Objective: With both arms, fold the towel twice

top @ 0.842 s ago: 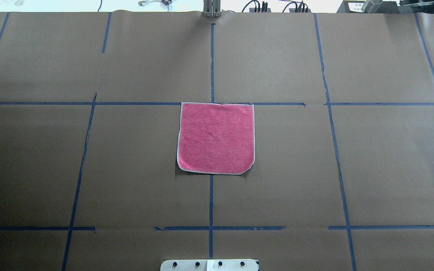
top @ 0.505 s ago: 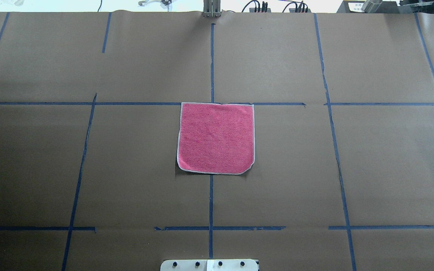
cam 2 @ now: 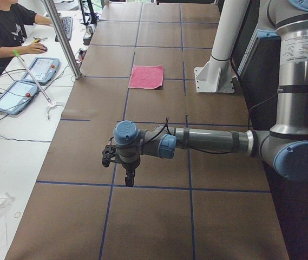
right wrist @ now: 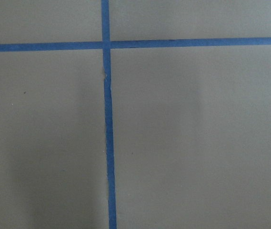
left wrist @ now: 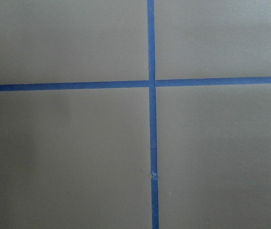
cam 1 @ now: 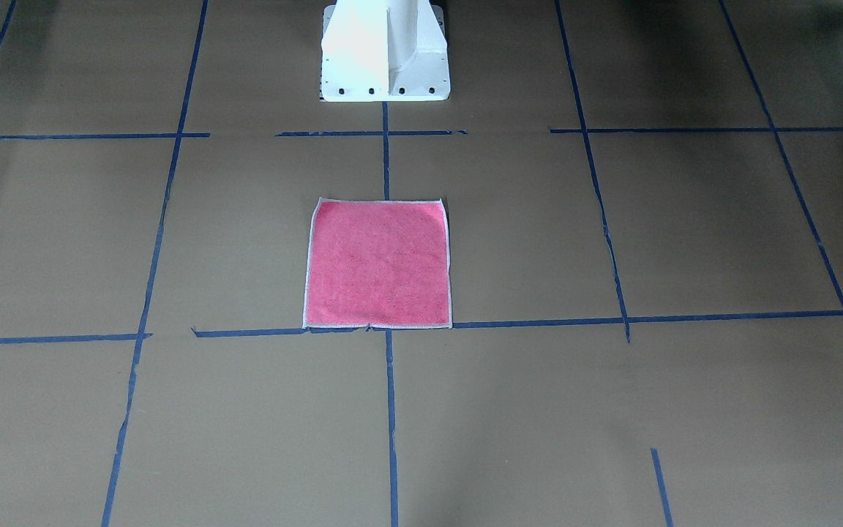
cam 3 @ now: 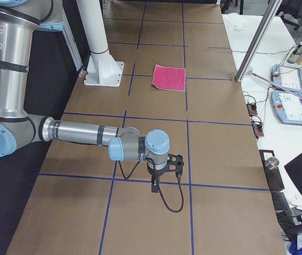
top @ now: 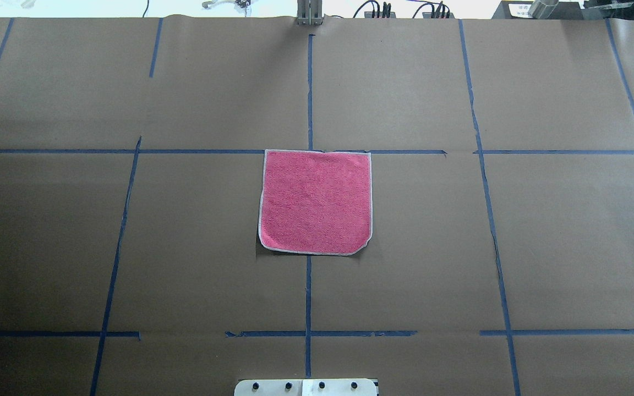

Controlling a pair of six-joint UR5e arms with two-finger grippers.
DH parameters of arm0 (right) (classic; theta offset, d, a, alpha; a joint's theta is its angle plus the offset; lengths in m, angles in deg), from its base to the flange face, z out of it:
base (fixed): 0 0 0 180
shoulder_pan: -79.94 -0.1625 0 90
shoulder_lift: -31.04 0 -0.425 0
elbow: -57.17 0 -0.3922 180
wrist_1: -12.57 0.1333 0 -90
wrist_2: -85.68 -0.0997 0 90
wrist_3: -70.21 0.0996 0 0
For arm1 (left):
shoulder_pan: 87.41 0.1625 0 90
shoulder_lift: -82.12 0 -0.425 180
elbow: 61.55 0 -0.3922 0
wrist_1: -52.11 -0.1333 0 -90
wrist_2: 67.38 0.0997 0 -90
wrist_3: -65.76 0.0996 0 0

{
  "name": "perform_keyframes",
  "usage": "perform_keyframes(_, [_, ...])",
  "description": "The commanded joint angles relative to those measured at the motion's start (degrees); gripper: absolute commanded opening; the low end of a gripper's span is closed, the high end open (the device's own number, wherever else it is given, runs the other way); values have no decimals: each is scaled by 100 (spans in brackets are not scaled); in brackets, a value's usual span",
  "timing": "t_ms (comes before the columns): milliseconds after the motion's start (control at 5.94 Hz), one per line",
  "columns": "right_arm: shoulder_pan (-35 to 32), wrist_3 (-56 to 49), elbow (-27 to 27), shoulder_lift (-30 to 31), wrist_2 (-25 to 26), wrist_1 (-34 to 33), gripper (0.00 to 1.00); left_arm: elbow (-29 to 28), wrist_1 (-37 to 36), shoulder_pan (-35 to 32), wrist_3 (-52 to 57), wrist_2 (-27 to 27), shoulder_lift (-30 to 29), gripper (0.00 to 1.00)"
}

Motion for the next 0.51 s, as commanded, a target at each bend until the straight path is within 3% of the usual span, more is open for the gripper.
perform_keyframes(0, [377,92,-38,-214,-18,-5,100,30,-6,108,-68,17,-108,100])
perform_keyframes(337, [1176,930,-12,-871,-1,-13,100,31,-7,1123,-1186,44,-826,100])
